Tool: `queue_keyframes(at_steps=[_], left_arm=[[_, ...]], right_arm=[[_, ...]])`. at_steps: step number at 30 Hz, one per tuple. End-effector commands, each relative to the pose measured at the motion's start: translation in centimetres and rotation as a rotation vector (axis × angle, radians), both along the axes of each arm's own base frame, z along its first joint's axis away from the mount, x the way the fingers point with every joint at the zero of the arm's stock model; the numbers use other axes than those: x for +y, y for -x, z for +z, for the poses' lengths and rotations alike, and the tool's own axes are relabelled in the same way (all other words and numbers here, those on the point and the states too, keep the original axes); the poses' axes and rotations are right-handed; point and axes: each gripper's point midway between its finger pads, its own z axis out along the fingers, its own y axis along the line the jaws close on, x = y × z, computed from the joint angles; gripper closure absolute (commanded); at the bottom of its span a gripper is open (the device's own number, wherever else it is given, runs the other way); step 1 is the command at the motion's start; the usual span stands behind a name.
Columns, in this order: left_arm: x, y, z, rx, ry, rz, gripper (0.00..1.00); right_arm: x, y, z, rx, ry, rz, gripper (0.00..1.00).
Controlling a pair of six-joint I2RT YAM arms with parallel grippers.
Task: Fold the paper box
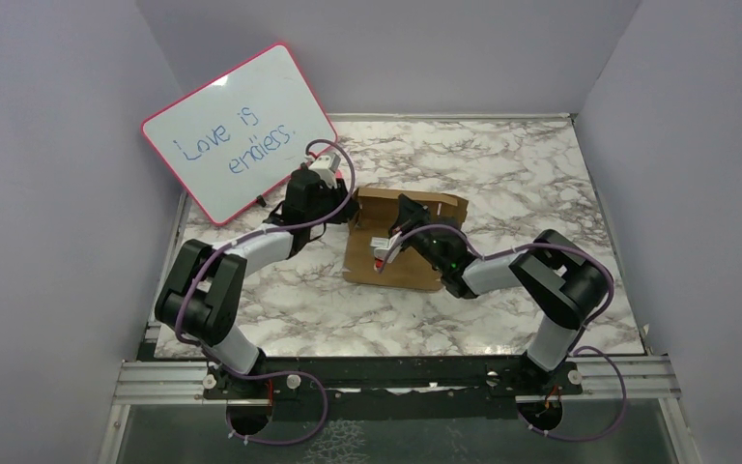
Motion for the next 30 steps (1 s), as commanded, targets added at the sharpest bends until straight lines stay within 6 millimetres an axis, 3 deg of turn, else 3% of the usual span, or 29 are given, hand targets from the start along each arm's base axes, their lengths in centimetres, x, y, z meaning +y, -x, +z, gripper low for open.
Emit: queue_keyframes(at_steps=[1,6,10,22,28,30], left_arm=[[-1.1,1.8,0.5,0.001,0.049,-0.043,0.73],[-1.1,2.3,-0.1,0.006,0.048,-0.066,0.71],[-1.4,2.8,0.6,-0.011,0.061,-0.093,0.67],[0.6,2.0,5.2,-0.183,0.030,-0.064,0.56],[2.5,1.3,8.7,-0.294,0.036,-0.027,0.55],[4.1,0.8,9.5,-0.331,0.034,0.019,0.55]], right_arm=[[-0.1,0.7,0.3,-0.078,0.007,-0.005,0.96],[0.1,1.2,-0.8,-0.073,0.039,-0.006,0.95],[0.0,1.3,-1.3,-0.079,0.046,-0.018,0.95],[0.0,1.5,-1.1,-0.068,0.060,-0.013,0.95],[0.0,1.4,-1.4,-0.064,0.068,-0.014,0.95],[0.0,1.4,-1.4,-0.064,0.069,-0.013,0.95]])
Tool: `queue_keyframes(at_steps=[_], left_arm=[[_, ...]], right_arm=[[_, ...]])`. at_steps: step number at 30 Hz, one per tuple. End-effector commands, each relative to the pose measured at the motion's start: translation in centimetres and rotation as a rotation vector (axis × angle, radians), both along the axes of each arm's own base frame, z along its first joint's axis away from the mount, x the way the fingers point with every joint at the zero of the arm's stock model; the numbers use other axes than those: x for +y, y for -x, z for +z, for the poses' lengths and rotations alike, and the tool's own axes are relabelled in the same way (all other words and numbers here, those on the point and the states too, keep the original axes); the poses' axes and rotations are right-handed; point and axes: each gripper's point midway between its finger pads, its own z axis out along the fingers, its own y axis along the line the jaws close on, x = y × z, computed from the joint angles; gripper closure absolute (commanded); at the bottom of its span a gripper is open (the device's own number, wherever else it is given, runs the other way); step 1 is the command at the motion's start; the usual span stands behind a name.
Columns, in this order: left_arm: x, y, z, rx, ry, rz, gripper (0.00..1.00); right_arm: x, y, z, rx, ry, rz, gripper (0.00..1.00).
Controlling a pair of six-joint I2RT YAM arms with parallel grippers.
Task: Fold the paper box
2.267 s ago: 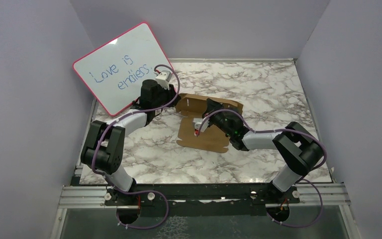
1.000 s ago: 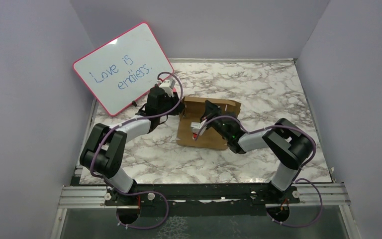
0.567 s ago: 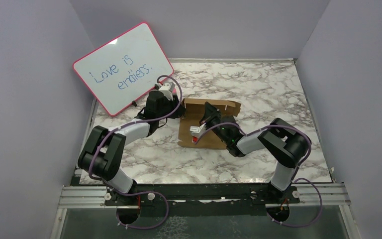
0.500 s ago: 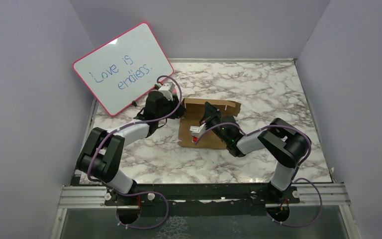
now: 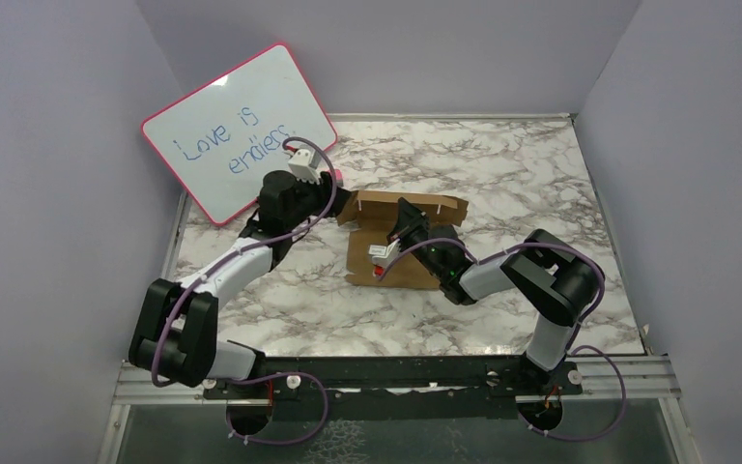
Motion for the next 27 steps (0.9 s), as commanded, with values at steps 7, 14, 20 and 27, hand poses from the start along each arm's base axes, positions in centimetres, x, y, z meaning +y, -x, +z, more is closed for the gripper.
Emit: queue_keyframes(at_steps=[7,14,20,27], left_arm=[[8.5,-3.6,1.1,-0.114,-0.014,0.221,0.58],[7.2,-5.2,-3.9,0.010,-0.027,0.116,0.59],[5.2,-4.7,-5.4,0.047,-0.016,0.010,0.59],[2.3,-3.6,-5.5,0.031,-0.022,-0.132,0.60]], right_arm=[[0.2,0.6,-0.8,0.014,0.015,0.013,0.95],[0.2,0.6,-0.8,0.018,0.012,0.013,0.95],[0.4,0.5,-0.6,0.015,0.004,0.016,0.95],[0.6,0.3,-0.3,0.012,0.000,0.018,0.95]])
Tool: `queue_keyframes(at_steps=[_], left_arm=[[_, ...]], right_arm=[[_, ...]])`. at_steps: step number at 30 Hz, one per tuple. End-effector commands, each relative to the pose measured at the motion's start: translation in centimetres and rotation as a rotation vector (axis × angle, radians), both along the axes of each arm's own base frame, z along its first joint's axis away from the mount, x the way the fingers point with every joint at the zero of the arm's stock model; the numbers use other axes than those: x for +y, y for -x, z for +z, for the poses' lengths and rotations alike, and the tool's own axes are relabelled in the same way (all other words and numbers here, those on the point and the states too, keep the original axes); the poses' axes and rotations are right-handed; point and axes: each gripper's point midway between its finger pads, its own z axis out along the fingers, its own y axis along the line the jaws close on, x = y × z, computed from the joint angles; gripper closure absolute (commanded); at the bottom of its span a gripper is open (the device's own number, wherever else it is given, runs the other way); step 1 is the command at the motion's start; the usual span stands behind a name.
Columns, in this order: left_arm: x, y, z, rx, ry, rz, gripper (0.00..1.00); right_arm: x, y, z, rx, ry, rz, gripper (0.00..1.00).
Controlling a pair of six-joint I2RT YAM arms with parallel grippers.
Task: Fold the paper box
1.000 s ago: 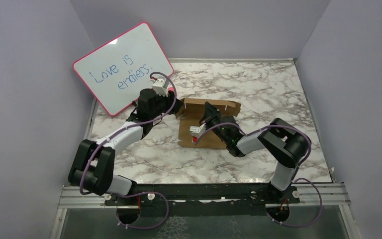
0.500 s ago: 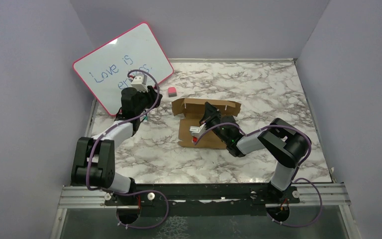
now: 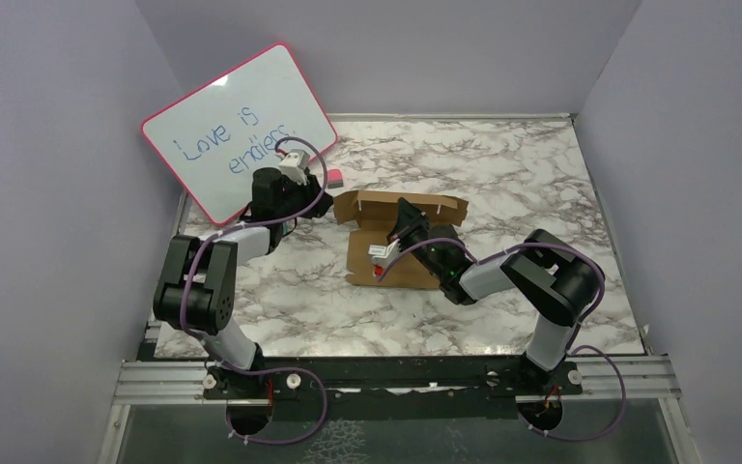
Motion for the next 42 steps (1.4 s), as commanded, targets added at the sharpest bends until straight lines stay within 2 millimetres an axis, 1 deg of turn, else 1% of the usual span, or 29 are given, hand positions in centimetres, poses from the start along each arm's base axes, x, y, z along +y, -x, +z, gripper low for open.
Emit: queue_keyframes(at_steps=[1,3,12,20,26,33,38,42], left_arm=[[-3.2,0.8,1.5,-0.070,0.014,-0.172,0.60],[-4.0,1.3,1.5,-0.080,0.009,-0.209,0.60],[-5.5,2.9,1.6,-0.089,0.008,-0.264,0.61],[-5.9,3.6,0.8,-0.072,0.007,-0.278,0.61],[-6.8,4.3,0.5,-0.073,0.002,-0.301,0.61],[-7.3,4.1,0.6,-0.102,-0.003,-0.295,0.59],[-7.5,3.0,0.7,-0.132,-0.018,-0.271,0.59],[-7.7,2.5,0.6,-0.153,-0.029,-0.261,0.59]], right_arm=[[0.6,0.3,-0.3,0.013,-0.001,0.018,0.95],[0.7,0.3,-0.2,0.011,-0.003,0.020,0.95],[0.8,0.3,0.2,0.008,-0.010,0.026,0.95],[0.8,0.5,0.1,0.006,0.008,0.035,0.95],[1.1,0.6,-0.3,0.003,0.019,0.034,0.95],[1.3,0.9,-0.4,0.014,0.025,0.044,0.95],[1.5,1.0,-0.6,0.022,0.032,0.049,0.95],[1.7,1.4,-1.3,0.040,0.044,0.055,0.95]])
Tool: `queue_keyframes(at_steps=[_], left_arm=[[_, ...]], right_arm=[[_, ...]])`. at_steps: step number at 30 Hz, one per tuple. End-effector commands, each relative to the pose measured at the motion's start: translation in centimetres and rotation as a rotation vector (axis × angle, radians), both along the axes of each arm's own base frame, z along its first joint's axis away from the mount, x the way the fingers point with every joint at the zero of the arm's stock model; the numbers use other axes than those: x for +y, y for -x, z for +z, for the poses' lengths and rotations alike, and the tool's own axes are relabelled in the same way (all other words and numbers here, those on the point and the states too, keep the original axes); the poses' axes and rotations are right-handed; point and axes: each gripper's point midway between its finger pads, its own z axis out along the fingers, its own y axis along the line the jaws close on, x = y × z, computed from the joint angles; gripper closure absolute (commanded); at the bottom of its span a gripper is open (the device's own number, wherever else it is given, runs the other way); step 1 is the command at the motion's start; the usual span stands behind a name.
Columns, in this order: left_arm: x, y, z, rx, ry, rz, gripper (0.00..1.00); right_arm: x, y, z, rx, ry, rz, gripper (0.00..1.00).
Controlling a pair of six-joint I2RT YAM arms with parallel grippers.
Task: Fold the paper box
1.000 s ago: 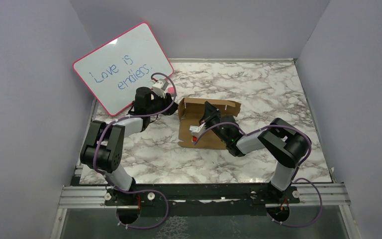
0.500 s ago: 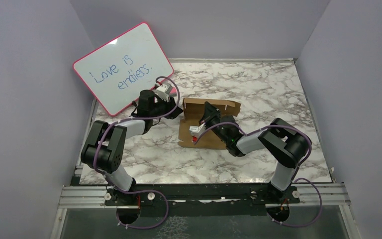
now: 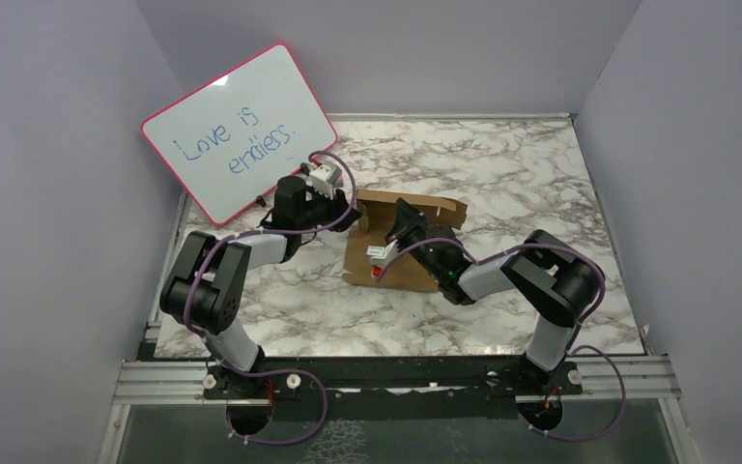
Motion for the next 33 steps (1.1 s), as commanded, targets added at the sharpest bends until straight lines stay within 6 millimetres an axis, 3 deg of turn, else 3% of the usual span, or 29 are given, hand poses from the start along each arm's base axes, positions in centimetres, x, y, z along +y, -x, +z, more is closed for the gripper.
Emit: queue_keyframes(at_steps=[1,33], left_arm=[[-0.7,-1.4,0.9,-0.091,-0.003,0.011,0.59],[-0.9,-6.1,-1.4,-0.228,0.027,0.211,0.64]], right_arm=[[1.3,1.2,-1.4,0.042,0.033,0.052,0.95],[2.3,2.0,-3.4,0.217,0.042,0.097,0.95]])
